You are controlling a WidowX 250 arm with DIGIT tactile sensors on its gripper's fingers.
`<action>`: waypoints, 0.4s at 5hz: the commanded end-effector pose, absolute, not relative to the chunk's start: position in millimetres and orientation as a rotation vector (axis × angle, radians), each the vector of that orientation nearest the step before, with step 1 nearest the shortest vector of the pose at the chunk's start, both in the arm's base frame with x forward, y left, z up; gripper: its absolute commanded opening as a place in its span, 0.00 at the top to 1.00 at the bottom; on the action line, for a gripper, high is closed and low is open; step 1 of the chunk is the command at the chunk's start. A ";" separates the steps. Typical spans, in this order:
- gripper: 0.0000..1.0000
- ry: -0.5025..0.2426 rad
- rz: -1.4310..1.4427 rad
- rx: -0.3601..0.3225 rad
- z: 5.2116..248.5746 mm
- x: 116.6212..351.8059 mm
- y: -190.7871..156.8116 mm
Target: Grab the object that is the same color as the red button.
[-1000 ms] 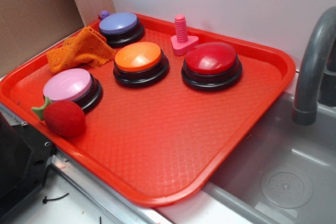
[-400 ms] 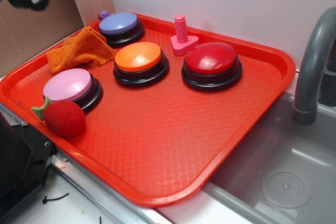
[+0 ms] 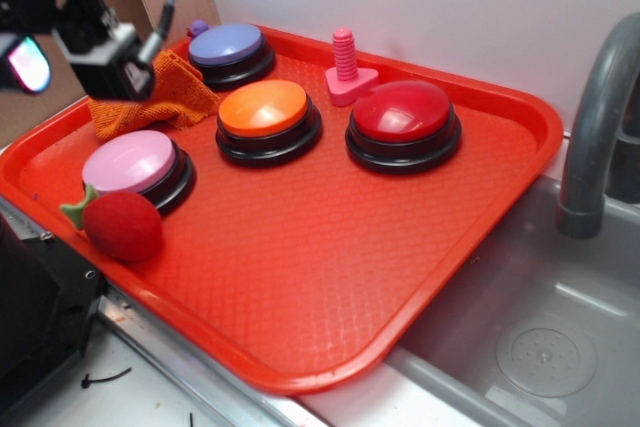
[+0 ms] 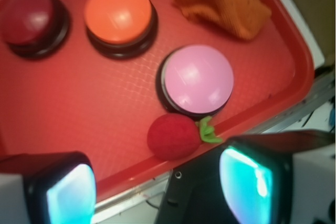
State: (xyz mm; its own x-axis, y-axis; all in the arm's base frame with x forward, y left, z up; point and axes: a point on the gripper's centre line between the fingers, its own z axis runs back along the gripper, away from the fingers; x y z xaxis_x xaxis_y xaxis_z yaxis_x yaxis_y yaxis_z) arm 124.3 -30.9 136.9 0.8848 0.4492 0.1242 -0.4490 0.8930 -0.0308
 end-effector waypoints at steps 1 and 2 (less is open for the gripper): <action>0.00 -0.046 0.535 0.123 82.5 132.8 -21.7; 0.00 0.004 0.547 0.132 61.2 132.4 -18.4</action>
